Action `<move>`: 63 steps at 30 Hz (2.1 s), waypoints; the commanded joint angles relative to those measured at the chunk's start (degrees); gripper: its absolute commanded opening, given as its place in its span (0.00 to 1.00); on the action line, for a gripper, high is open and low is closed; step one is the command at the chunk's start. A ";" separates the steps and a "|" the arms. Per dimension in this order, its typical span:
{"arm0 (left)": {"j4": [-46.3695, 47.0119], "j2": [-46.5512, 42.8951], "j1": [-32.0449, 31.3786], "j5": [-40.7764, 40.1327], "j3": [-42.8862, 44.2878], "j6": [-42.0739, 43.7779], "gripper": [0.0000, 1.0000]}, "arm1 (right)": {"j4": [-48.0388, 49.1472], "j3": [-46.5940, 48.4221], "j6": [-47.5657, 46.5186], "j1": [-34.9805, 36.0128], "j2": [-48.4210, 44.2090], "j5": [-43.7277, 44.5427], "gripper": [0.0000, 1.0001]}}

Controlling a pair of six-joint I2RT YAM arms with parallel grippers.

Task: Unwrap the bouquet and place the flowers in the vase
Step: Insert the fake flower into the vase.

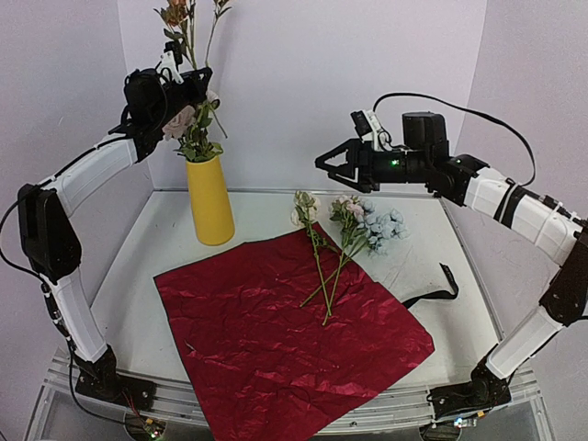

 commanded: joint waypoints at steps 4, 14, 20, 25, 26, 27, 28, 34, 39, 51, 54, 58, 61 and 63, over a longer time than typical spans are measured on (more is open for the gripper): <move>2.74 0.33 0.04 1.15 4.17 -2.13 0.00 | 1.14 2.02 -0.52 -0.79 -0.04 -2.67 0.77; 2.67 3.19 -0.01 2.97 14.64 -7.39 0.00 | 1.14 2.21 -0.16 -0.95 -0.27 -2.55 0.77; 2.65 2.02 0.00 1.56 14.86 -6.45 0.00 | 1.14 0.48 -0.11 -0.98 -1.33 -2.32 0.76; 2.65 1.02 -0.01 0.29 11.24 -6.82 0.00 | 1.14 -0.40 -0.10 -0.98 -2.13 -1.99 0.76; 2.65 0.97 -0.01 0.12 10.80 -7.13 0.00 | 1.14 -0.59 -0.05 -0.98 -2.32 -1.90 0.76; 2.65 0.91 -0.04 -0.16 10.35 -7.32 0.00 | 1.14 -0.75 -0.02 -0.98 -2.51 -1.89 0.76; 2.65 0.86 -0.02 -0.50 9.80 -7.33 0.00 | 1.14 -0.87 0.04 -0.98 -2.68 -1.88 0.76; 2.73 0.51 0.00 -2.56 5.69 -6.11 0.00 | 1.06 -1.32 0.06 -0.98 -3.19 -1.71 0.76; 2.73 0.44 0.09 -4.91 2.48 -5.12 0.00 | 1.06 -0.82 0.15 -0.98 -2.72 -1.71 0.76; 2.65 -0.87 0.07 -10.65 -2.95 8.10 0.00 | 1.06 0.13 0.02 -1.04 -1.48 -1.50 0.76; 2.65 -1.57 0.06 -11.82 -3.75 10.75 0.00 | 1.06 0.69 0.05 -1.07 -0.95 -1.56 0.76; 2.70 -3.27 0.07 -13.55 -5.31 12.03 0.00 | 1.04 1.46 0.15 -1.06 -0.27 -1.84 0.76; 2.73 -4.52 0.04 -13.97 -6.37 12.48 0.00 | 1.06 1.80 0.22 -1.07 0.14 -2.01 0.76; 2.73 -5.04 0.06 -14.62 -7.19 13.36 0.00 | 1.06 2.47 0.21 -1.06 0.65 -2.40 0.76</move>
